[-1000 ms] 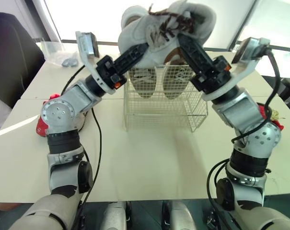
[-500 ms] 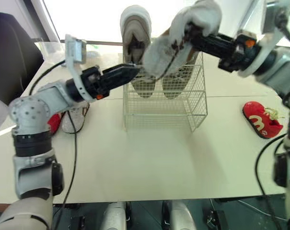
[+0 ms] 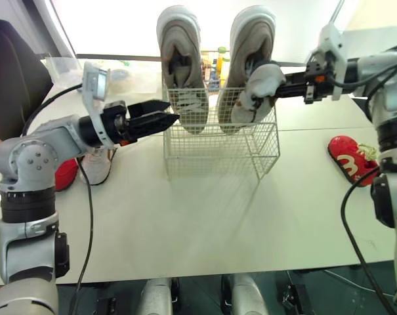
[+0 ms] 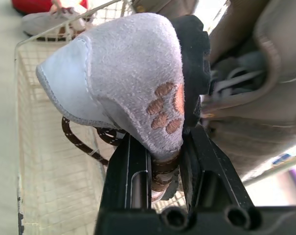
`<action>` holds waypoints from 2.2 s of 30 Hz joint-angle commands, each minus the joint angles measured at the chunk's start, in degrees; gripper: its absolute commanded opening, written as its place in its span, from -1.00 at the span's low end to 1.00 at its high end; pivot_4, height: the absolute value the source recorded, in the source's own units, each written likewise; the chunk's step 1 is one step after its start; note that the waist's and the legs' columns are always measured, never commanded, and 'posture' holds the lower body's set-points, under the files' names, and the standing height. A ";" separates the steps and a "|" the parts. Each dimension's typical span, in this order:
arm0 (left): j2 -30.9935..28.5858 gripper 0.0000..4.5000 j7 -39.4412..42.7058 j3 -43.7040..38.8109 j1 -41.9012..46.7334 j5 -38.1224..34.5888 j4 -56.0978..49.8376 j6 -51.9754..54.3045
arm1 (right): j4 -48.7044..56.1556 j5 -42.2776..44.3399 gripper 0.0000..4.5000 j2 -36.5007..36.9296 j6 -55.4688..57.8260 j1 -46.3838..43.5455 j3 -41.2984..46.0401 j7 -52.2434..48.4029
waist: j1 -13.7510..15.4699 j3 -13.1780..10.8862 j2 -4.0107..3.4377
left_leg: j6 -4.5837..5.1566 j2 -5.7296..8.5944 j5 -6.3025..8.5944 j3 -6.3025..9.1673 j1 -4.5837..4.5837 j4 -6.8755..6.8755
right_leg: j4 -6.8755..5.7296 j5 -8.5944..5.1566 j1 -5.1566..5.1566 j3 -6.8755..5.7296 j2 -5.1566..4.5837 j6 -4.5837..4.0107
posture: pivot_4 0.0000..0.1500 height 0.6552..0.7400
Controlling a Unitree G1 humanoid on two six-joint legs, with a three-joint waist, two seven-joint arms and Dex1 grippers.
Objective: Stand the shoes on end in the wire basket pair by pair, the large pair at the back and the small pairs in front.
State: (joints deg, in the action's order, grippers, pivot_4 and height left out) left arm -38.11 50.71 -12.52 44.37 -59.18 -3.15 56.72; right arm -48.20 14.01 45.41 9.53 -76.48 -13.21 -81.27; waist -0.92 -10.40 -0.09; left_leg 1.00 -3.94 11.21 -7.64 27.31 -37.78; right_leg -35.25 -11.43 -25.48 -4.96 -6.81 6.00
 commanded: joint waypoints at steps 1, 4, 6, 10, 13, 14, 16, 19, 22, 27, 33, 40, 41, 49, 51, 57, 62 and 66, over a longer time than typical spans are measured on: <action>-0.12 0.98 -0.34 -1.44 -0.15 0.39 -1.59 -1.60 | -2.12 -2.16 -0.86 -0.92 -1.97 -1.58 2.08 -0.70 | 0.06 0.00 0.00 | 0.00 0.00 0.00 0.00 0.00 0.00 | 0.00 0.00 0.00 0.00 0.00 0.00 | 1.00 1.00; 0.20 1.00 -1.24 -1.33 -0.44 1.33 -1.55 -2.41 | -2.97 -3.64 -0.64 -1.87 -2.95 -0.39 2.72 -0.45 | 0.08 0.00 0.00 | -0.06 0.00 -0.03 0.00 0.00 0.00 | 0.00 0.00 0.00 0.00 0.00 0.00 | 1.00 1.00; 0.34 1.00 -1.58 -1.25 -0.74 1.59 -1.85 -2.64 | -2.56 -4.53 -0.28 -1.85 -3.64 0.63 2.93 -0.19 | 0.09 0.00 0.00 | -0.11 0.00 -0.06 0.00 0.00 0.00 | -0.01 0.00 0.00 0.00 0.00 0.00 | 1.00 1.00; -0.07 1.00 -2.25 -1.04 -1.46 2.06 -2.81 -2.63 | 1.05 -4.99 0.67 -0.33 -3.90 2.77 4.24 -0.51 | 0.10 -0.01 -0.01 | -0.20 0.00 -0.12 0.00 -0.01 -0.01 | -0.03 0.00 0.02 0.00 0.00 0.00 | 1.00 1.00; -0.68 1.00 -2.76 -1.49 -1.84 2.35 -3.21 -2.46 | 6.67 -5.12 0.96 2.05 -4.00 5.36 5.45 -0.85 | 0.13 -0.01 -0.02 | -0.20 0.00 -0.12 0.00 -0.01 0.00 | -0.04 0.00 0.01 0.00 0.00 0.00 | 1.00 1.00; -1.03 1.00 -2.94 -1.67 -1.99 2.63 -3.33 -2.42 | 9.07 -5.01 0.96 3.00 -3.67 6.37 6.00 -0.92 | 0.14 -0.01 -0.02 | -0.20 0.00 -0.12 0.00 -0.01 0.00 | -0.04 0.00 0.02 0.00 0.00 0.00 | 1.00 1.00; -1.75 1.00 -3.09 -1.78 -2.36 3.38 -3.55 -2.65 | 13.30 -4.43 0.96 4.47 -2.47 8.11 6.98 -1.05 | 0.15 -0.01 -0.02 | -0.20 0.00 -0.12 0.01 -0.02 0.00 | -0.05 0.00 0.01 0.00 0.00 0.00 | 1.00 1.00; -3.62 1.00 -4.12 -1.75 -2.71 6.65 -2.45 -4.51 | 20.44 -3.69 0.96 7.18 -0.42 10.35 9.74 0.65 | 0.10 -0.01 -0.02 | -0.12 0.00 -0.06 0.01 -0.05 0.00 | -0.05 0.00 0.02 0.00 0.00 0.00 | 1.00 1.00; -6.25 1.00 -6.36 -0.35 -0.69 14.44 3.12 -9.02 | 27.92 -2.11 0.96 10.44 2.53 11.98 13.12 1.77 | 0.16 -0.02 -0.03 | -0.04 0.00 -0.01 0.01 -0.06 0.01 | -0.08 0.00 0.00 0.00 0.00 -0.01 | 1.00 1.00; -10.51 1.00 -7.83 4.42 7.90 27.14 20.74 -14.10 | 43.34 5.07 0.96 10.65 11.96 15.76 17.19 3.34 | 0.29 -0.01 -0.01 | -0.09 -0.01 0.02 0.03 -0.07 0.02 | -0.08 -0.01 -0.02 0.00 0.00 -0.03 | 1.00 1.00; -11.27 1.00 -3.18 11.33 17.00 40.16 46.66 -22.56 | 57.21 11.85 0.96 8.26 20.04 20.41 19.45 9.05 | 0.31 0.00 -0.01 | -0.03 -0.01 0.02 -0.03 -0.06 0.03 | -0.07 -0.02 -0.06 0.00 -0.02 -0.04 | 1.00 1.00; -8.42 1.00 -0.23 15.72 24.79 49.89 64.17 -26.66 | 61.94 15.25 0.96 7.43 23.68 22.91 19.82 13.33 | 0.76 -0.05 0.13 | 0.07 -0.01 0.08 -0.03 0.15 -0.12 | -0.06 -0.10 -0.17 0.00 -0.04 -0.21 | 1.00 1.00; -8.37 1.00 -0.70 15.81 25.68 50.92 65.82 -27.13 | 62.25 15.37 0.96 7.49 23.71 23.31 19.75 13.68 | 0.74 -0.05 0.15 | 0.08 -0.01 0.08 -0.02 0.17 -0.12 | -0.06 -0.10 -0.17 0.00 -0.04 -0.21 | 1.00 1.00; -8.20 1.00 -2.06 13.87 27.64 54.28 72.08 -27.28 | 64.46 17.00 0.96 7.89 24.53 25.78 20.50 16.19 | 0.27 -0.05 0.16 | 0.10 -0.02 0.08 -0.02 0.16 -0.11 | -0.15 -0.06 -0.22 0.00 -0.05 -0.13 | 1.00 1.00; -7.83 1.00 -1.73 13.93 26.91 54.86 72.50 -27.31 | 64.62 17.30 0.96 7.94 24.57 25.90 20.43 16.63 | 0.26 -0.05 0.16 | 0.11 -0.02 0.07 -0.03 0.16 -0.12 | -0.20 -0.01 -0.24 0.00 -0.05 -0.04 | 1.00 1.00; -6.77 1.00 -2.25 13.62 25.26 56.14 73.56 -27.25 | 64.38 17.61 0.96 7.91 24.23 25.70 20.00 17.20 | 0.38 -0.05 0.16 | 0.11 -0.02 0.07 -0.02 0.16 -0.14 | -0.23 -0.02 -0.23 0.00 -0.05 -0.05 | 1.00 1.00; -5.23 1.00 -1.97 13.67 24.33 57.48 74.45 -27.35 | 64.07 17.58 0.96 7.75 23.93 25.35 19.60 17.39 | 0.31 -0.04 0.16 | 0.11 -0.02 0.07 -0.02 0.15 -0.14 | -0.25 -0.01 -0.23 0.00 -0.05 -0.04 | 1.00 1.00; -4.10 0.19 -1.31 14.20 23.04 58.85 74.92 -26.98 | 63.97 17.34 1.00 7.80 23.74 25.03 19.34 17.55 | 0.27 -0.03 0.15 | 0.11 -0.02 0.07 -0.02 0.14 -0.15 | -0.28 -0.01 -0.23 0.00 -0.05 -0.03 | 1.00 1.00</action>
State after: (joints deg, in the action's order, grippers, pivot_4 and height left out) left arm -42.16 48.77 1.34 68.56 -1.64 71.14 29.41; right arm 14.96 31.12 52.73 34.08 -49.91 4.97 -64.28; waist -0.65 -10.43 0.05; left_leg 1.11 -3.96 11.28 -7.66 27.45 -37.92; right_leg -35.53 -11.44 -25.71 -4.97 -6.87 5.98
